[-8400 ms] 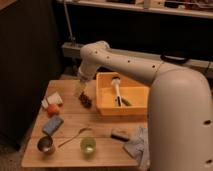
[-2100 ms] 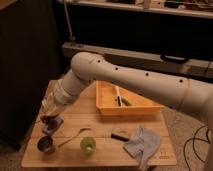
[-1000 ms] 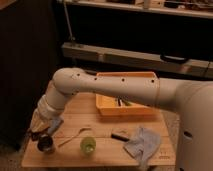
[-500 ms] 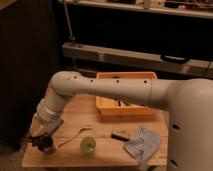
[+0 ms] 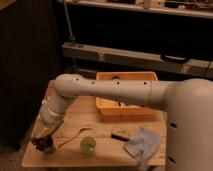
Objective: Place grapes in metal cup
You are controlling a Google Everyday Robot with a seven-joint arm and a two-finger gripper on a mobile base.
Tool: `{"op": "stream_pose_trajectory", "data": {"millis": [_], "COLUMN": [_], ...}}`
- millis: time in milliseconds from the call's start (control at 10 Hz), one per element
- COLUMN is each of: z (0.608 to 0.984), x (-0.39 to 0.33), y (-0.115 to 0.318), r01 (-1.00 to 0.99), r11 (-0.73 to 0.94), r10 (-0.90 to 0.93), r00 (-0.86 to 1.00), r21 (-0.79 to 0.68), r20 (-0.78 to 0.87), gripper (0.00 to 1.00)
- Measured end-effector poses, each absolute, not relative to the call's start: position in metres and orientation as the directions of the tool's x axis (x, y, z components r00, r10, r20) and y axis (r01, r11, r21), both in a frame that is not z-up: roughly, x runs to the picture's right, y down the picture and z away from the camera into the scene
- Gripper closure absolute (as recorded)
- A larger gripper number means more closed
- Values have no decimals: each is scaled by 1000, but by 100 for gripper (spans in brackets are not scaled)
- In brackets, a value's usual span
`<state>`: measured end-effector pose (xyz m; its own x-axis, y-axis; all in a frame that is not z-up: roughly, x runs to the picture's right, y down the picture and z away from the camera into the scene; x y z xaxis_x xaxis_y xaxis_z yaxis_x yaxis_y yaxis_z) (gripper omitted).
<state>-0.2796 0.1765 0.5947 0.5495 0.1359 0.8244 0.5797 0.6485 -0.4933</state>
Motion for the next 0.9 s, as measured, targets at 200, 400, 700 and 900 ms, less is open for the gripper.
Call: {"op": "stream_pose_trajectory", "data": {"millis": [200, 400, 700, 900], "z": [597, 599, 602, 606], "x": [-278, -275, -274, -273], "y": [178, 180, 182, 181], "r01": [581, 581, 580, 576], "r11": [645, 641, 634, 630], "r10": [133, 130, 128, 126], "r00": [554, 562, 574, 586], "r21": [-496, -502, -512, -521], "r20": [822, 817, 809, 800], "gripper": [100, 100, 100, 100]}}
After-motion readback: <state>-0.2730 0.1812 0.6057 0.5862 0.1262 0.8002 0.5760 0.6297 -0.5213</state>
